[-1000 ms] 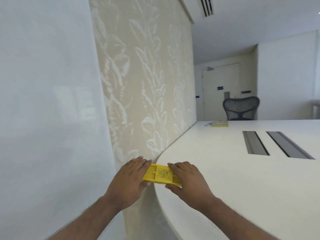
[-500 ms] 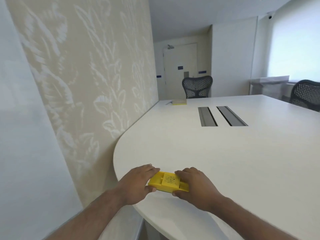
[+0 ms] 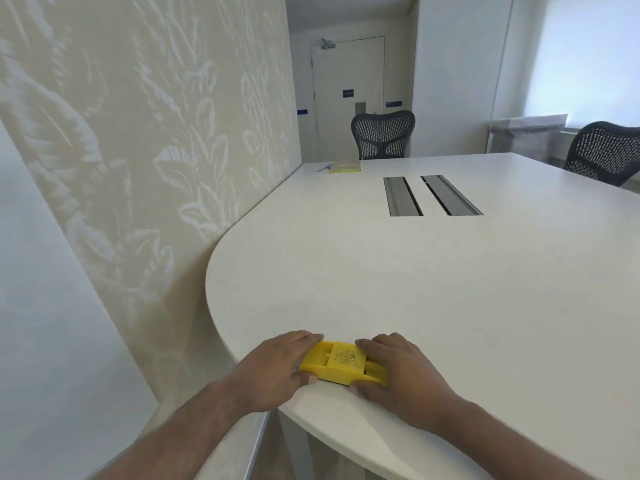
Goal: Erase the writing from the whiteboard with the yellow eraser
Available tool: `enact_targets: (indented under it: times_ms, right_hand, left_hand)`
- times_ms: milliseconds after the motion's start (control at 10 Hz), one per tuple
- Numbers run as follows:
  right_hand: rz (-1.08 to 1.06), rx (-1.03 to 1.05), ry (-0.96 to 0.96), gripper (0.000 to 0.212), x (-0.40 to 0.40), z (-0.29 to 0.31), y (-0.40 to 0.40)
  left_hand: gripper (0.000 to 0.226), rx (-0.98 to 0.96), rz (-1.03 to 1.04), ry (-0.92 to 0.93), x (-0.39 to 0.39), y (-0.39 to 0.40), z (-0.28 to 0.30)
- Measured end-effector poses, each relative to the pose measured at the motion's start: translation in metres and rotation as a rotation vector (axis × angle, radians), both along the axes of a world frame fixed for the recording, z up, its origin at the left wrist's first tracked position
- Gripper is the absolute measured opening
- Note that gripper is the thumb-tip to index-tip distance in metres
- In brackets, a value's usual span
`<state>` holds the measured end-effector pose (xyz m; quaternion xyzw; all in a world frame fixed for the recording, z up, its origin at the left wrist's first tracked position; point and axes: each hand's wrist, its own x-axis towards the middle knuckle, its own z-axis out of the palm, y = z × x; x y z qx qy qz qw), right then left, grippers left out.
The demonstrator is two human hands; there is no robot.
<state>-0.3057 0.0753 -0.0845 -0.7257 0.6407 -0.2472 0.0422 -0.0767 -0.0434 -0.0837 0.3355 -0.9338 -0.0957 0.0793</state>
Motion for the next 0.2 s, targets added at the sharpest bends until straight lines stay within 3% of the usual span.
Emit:
enact_targets:
  times_ms: [100, 200]
  right_hand:
    - [0.011, 0.027, 0.022, 0.062, -0.0004, 0.0058, -0.0019]
    - [0.009, 0.065, 0.038, 0.076, 0.0008, 0.0145, -0.0074]
  left_hand:
    - [0.071, 0.013, 0.015, -0.005, 0.0022, 0.0026, 0.0012]
    - [0.084, 0.023, 0.045, -0.019, 0.0071, 0.0042, 0.0084]
